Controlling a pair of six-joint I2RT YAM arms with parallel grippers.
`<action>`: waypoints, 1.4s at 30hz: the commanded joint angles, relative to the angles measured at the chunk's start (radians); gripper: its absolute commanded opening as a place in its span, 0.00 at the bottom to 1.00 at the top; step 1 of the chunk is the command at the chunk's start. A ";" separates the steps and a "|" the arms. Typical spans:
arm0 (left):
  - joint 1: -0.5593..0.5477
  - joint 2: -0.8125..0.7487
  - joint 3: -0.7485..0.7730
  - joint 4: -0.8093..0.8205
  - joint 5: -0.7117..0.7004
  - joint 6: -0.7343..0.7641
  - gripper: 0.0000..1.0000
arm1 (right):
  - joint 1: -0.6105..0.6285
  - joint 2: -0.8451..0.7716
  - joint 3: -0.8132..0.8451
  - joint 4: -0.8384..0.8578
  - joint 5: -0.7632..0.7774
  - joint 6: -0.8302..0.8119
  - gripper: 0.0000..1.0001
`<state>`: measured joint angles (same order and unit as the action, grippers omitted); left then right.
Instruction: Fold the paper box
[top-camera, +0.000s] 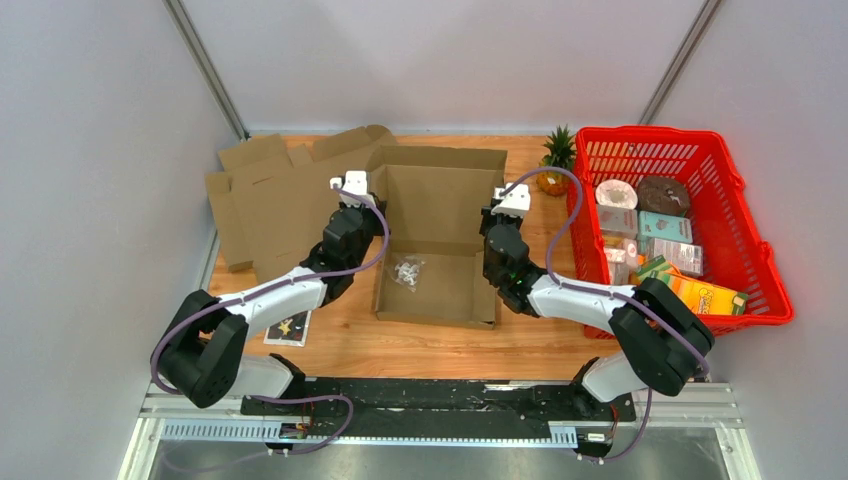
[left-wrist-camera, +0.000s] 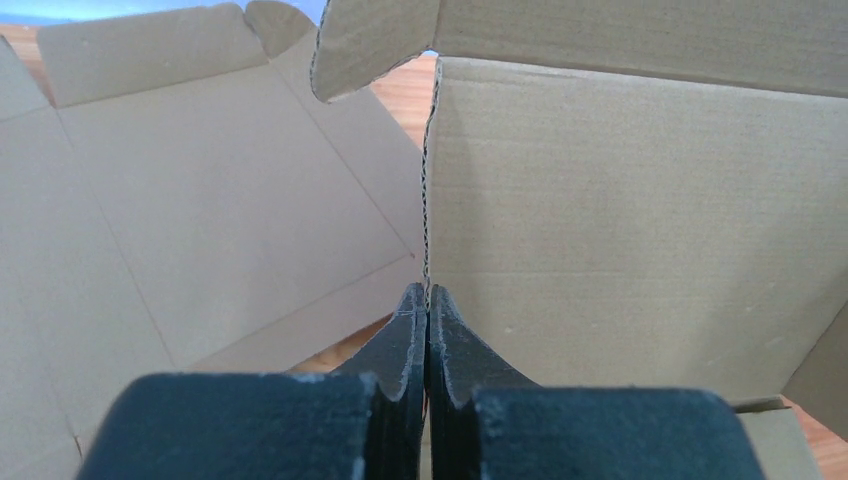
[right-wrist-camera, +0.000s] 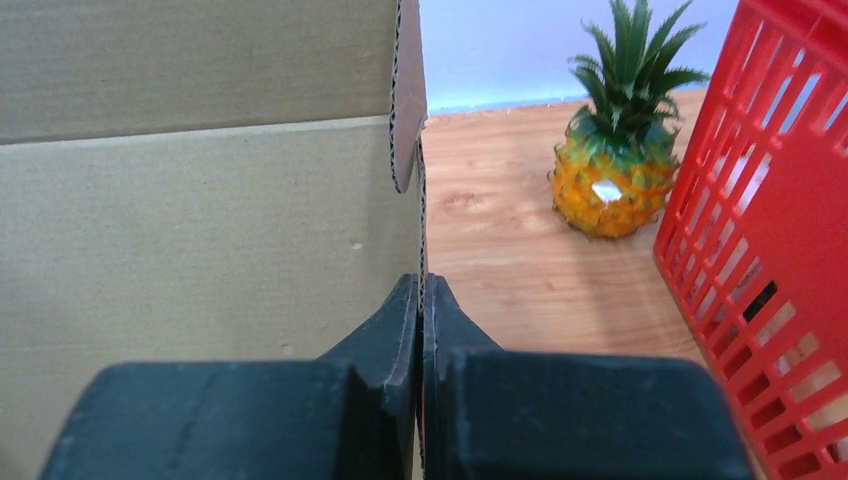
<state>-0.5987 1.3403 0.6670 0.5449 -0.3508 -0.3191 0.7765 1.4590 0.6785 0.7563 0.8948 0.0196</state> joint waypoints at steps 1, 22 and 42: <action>-0.016 0.005 -0.093 0.243 0.079 -0.040 0.00 | 0.023 -0.028 -0.077 0.117 -0.091 0.097 0.02; -0.099 -0.107 -0.403 0.333 0.013 -0.205 0.00 | 0.296 -0.120 -0.273 -0.196 0.118 0.388 0.16; -0.173 -0.182 -0.514 0.342 -0.071 -0.230 0.00 | 0.362 -0.610 -0.154 -1.425 -0.238 0.898 0.87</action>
<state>-0.7525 1.1606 0.1856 0.9325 -0.4225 -0.5232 1.1320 0.9455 0.4622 -0.3477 0.8574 0.8074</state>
